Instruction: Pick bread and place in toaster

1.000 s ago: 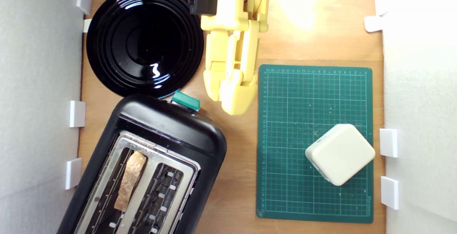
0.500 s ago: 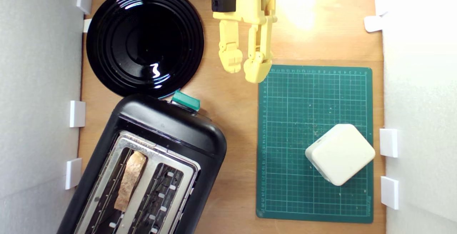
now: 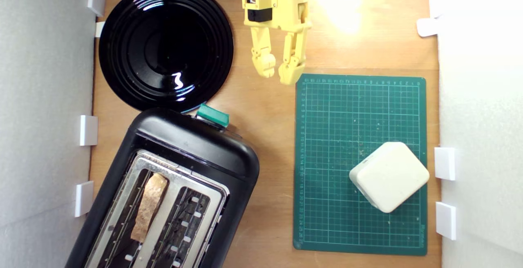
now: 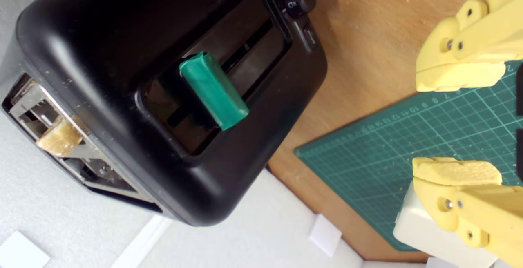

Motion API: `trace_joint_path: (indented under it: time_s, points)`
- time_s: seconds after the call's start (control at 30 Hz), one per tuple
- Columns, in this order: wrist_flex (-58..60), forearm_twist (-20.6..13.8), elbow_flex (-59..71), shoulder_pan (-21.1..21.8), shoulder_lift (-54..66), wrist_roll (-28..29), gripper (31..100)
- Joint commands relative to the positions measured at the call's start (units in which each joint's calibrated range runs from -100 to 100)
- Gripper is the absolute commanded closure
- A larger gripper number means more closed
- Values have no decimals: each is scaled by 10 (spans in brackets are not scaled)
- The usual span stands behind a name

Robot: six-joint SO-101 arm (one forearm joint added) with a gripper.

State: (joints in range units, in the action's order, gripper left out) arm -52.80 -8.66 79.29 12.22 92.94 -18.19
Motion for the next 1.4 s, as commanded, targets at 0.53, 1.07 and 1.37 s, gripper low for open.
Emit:
trace_joint_path:
  time_s: [0.53,1.07,1.37]
  points:
    - [5,-2,163,4,61,-5,920]
    - [2,-1,194,4,61,-4,994]
    - [2,-1,194,4,61,1,994]
